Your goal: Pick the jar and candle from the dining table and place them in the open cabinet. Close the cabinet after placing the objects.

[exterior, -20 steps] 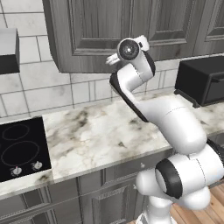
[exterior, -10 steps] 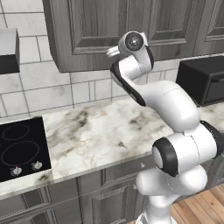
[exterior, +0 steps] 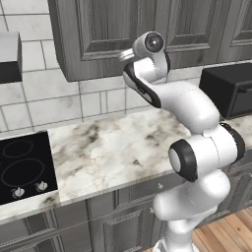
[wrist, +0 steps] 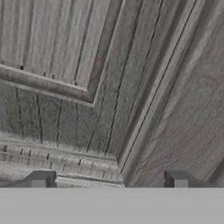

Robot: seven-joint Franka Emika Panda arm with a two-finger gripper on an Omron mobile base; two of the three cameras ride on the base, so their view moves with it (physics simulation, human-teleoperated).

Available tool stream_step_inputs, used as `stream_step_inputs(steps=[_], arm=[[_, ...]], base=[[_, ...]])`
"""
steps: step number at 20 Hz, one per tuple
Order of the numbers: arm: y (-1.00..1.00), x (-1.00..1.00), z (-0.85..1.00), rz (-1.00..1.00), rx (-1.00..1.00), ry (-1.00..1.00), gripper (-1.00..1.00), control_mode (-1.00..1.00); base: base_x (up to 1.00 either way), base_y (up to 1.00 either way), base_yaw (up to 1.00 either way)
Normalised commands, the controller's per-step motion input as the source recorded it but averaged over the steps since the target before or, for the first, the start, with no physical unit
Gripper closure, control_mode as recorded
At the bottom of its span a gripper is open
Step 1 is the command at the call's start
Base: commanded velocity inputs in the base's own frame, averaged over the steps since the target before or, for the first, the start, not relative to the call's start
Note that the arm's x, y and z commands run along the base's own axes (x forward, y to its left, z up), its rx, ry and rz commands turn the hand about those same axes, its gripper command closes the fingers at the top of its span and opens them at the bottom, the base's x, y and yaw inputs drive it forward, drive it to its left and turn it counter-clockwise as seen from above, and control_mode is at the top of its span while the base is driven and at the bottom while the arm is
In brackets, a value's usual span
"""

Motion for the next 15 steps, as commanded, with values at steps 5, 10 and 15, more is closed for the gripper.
stream_step_inputs(steps=[5, 10, 15], arm=[[-0.13, 0.53, 0.0, 0.04, 0.08, 0.0, -1.0, -1.0], [-0.16, 0.53, 0.0, 0.03, 0.09, 0.0, -1.0, -1.0], [-0.02, 0.09, 0.0, 0.02, 0.05, -0.03, -1.0, -1.0]], base=[[0.0, 0.0, 0.0], [0.0, 0.0, 0.0], [0.0, 0.0, 0.0]])
